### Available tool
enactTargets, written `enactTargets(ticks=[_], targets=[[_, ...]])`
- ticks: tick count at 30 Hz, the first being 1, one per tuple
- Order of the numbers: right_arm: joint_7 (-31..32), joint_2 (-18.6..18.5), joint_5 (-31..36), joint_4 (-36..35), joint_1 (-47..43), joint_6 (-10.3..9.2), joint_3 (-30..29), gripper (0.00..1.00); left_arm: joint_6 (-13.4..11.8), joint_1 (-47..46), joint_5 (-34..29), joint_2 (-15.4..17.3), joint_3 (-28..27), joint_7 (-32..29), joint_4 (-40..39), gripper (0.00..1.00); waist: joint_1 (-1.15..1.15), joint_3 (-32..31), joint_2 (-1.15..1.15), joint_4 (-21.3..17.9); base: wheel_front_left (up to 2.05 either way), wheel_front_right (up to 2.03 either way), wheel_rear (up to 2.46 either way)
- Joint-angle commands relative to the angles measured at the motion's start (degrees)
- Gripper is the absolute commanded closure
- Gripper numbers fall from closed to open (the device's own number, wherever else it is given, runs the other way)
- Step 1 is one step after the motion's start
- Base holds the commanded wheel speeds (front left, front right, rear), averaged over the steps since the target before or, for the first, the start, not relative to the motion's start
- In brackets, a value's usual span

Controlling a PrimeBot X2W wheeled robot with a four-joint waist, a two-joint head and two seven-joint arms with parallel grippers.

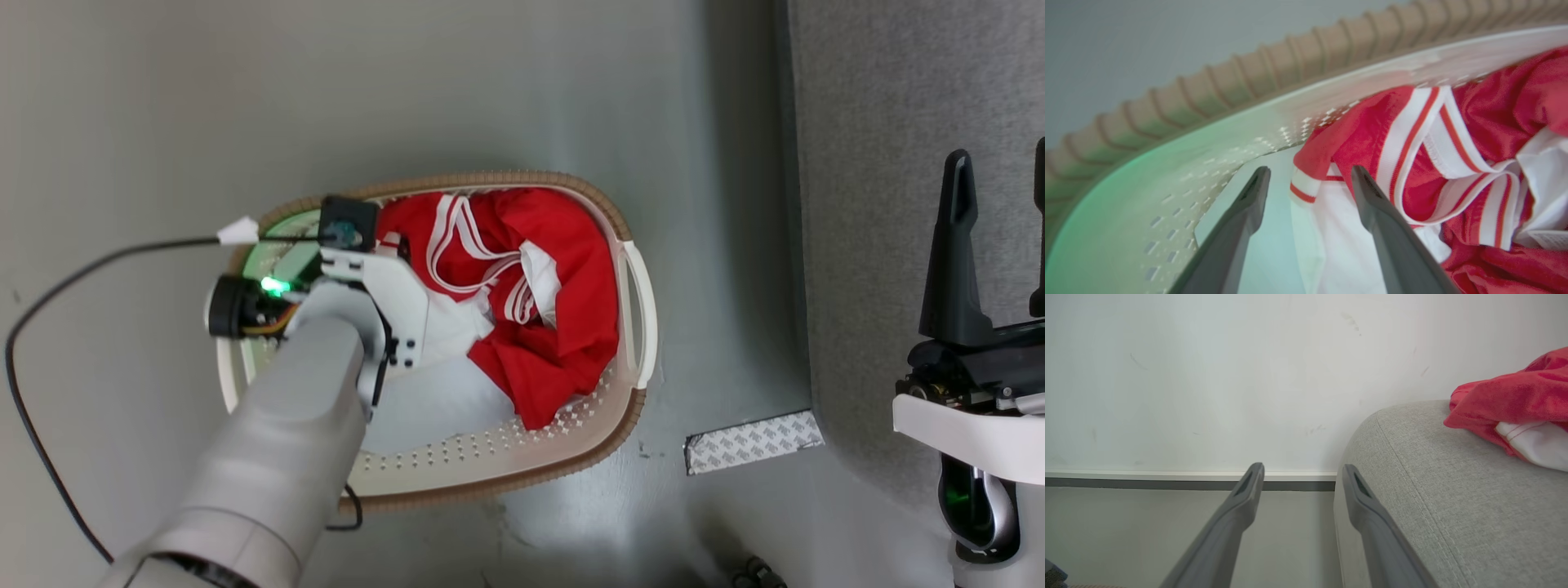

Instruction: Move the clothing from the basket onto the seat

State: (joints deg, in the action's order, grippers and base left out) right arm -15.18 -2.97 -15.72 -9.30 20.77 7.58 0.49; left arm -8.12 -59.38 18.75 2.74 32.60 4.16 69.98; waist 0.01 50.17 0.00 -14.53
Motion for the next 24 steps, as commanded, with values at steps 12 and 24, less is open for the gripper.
enactTargets(ticks=[12,24], targets=[[0.1,0.1,-1.6,-0.8,1.3,-0.17,0.6,0.00,0.7,-3.7,-0.2,0.6,1.6,0.6,2.4,0.00,-0.01,3.8,0.00,-0.4,0.00,0.00,0.00],[0.1,0.1,-2.2,-0.9,1.1,-0.17,-0.1,0.00,1.7,-4.4,0.3,0.3,3.8,0.7,3.0,0.99,-0.01,4.7,0.00,-1.2,0.00,0.00,0.00]])
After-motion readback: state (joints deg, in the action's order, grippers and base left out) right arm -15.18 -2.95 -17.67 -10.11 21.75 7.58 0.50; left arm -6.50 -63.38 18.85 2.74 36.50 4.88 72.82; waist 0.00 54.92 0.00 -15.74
